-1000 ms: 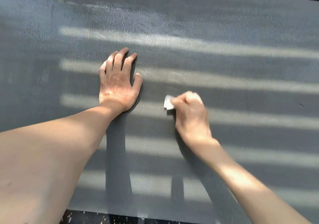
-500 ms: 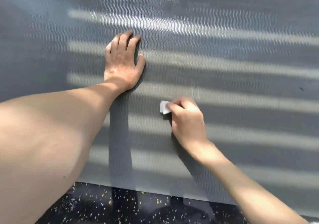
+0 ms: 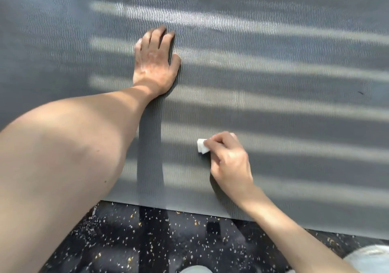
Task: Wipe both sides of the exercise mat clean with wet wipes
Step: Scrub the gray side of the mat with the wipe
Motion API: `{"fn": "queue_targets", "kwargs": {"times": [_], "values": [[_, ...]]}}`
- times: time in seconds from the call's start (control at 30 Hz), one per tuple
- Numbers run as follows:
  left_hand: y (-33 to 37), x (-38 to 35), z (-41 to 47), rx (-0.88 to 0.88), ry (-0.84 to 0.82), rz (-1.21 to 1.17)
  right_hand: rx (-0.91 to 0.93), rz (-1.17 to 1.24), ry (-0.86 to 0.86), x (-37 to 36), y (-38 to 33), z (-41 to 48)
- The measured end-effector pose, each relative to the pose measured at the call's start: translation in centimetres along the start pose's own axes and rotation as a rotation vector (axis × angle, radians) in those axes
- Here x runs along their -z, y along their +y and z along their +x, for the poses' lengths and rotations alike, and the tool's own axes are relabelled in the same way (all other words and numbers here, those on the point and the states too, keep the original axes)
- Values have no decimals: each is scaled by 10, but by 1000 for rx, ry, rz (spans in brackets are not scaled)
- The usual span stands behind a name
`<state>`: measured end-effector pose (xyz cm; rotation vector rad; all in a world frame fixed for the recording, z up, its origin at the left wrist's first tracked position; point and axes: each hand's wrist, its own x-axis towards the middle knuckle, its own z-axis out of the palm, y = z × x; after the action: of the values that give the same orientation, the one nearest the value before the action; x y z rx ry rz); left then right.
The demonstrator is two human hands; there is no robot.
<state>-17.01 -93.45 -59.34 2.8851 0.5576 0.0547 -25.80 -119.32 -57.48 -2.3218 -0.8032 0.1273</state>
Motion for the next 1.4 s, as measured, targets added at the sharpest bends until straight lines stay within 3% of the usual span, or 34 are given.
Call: {"fn": "queue_targets", "kwargs": {"times": [0.2,0.4,0.47,0.7,0.8,1.0,1.13,1.23,1.4], "values": [[17,-1,-28,53,-90,40,-37,-11,-196,7,-9,-65],[57,-7,-209,-27,-166,41,-101,-33,-237,15,-15,-43],[59,-7,-233,-3,-163,43,-107,-65,-240,19,-17,-35],[60,-11,-231,26,-135,25,14,28,-287,22,-18,-105],[59,-10,-230,36,-123,19,-11,67,-323,21,-15,-92],[59,-12,-231,36,-101,22,-50,38,-218,13,-16,-90],[58,-12,-233,36,-109,34,-65,18,-357,20,-29,-128],[57,-13,-232,42,-95,27,-35,81,-282,19,-18,-101],[60,-15,-233,56,-36,-1,-142,21,-141,27,2,-73]]}}
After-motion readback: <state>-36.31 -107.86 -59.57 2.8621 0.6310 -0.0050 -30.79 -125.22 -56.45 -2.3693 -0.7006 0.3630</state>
